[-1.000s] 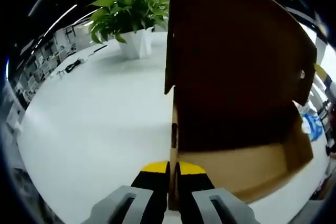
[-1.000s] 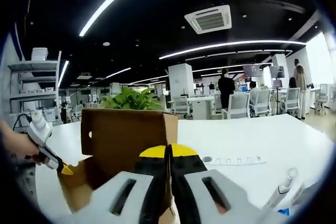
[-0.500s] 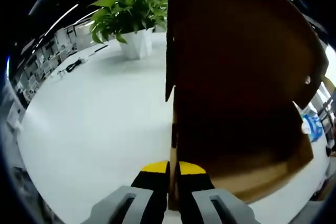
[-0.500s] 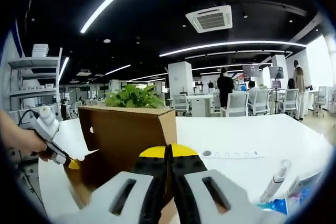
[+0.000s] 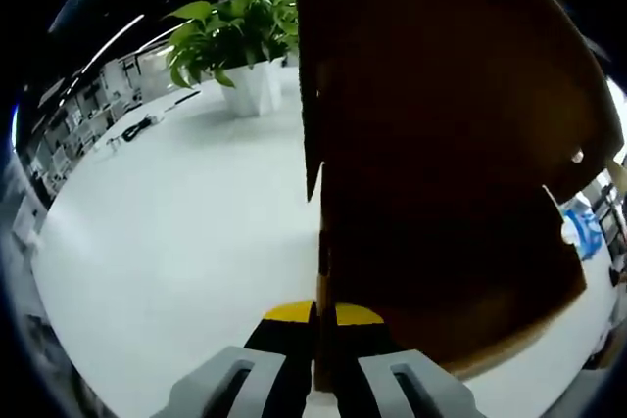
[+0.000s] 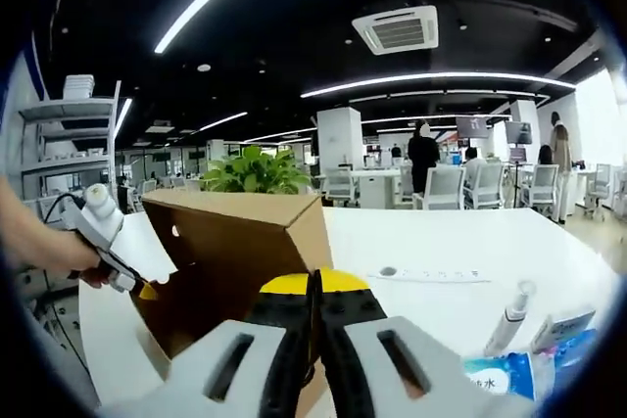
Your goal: Operate the shoe box by opening the lid, removing the specified soft item, and placing it in the target area until the item is outside and the box remains undamaged.
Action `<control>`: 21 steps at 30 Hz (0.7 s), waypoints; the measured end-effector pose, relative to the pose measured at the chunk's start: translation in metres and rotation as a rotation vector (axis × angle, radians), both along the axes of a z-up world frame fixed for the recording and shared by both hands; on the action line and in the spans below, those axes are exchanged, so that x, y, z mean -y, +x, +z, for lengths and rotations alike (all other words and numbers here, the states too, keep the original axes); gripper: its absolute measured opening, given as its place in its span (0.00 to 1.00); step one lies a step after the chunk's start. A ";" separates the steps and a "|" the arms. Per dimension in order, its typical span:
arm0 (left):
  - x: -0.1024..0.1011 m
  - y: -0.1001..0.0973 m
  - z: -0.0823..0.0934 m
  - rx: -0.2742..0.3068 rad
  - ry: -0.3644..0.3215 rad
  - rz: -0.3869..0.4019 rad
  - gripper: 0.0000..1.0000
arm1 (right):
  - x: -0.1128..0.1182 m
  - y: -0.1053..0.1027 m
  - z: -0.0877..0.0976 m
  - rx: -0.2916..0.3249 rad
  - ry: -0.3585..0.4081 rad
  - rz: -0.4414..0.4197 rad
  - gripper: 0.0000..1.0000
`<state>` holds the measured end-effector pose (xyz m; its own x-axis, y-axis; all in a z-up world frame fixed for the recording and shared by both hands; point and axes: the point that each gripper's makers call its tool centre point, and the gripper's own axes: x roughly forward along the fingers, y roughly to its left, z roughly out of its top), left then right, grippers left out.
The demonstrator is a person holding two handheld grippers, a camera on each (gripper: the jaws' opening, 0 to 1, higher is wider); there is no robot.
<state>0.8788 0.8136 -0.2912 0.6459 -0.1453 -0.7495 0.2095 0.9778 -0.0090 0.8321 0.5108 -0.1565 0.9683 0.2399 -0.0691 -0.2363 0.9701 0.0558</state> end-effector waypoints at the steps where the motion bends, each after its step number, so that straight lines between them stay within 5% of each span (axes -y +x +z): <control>1: 0.000 0.000 0.000 0.002 0.000 -0.003 0.04 | 0.000 -0.001 -0.001 -0.003 -0.001 0.000 0.00; 21: 0.000 -0.001 0.011 0.088 0.017 -0.071 0.06 | -0.006 -0.020 -0.019 -0.050 -0.066 -0.025 0.00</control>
<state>0.8774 0.8137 -0.2802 0.6977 -0.1812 -0.6931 0.2778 0.9602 0.0287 0.8116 0.5163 -0.1756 0.9690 0.2088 -0.1321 -0.2103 0.9776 0.0025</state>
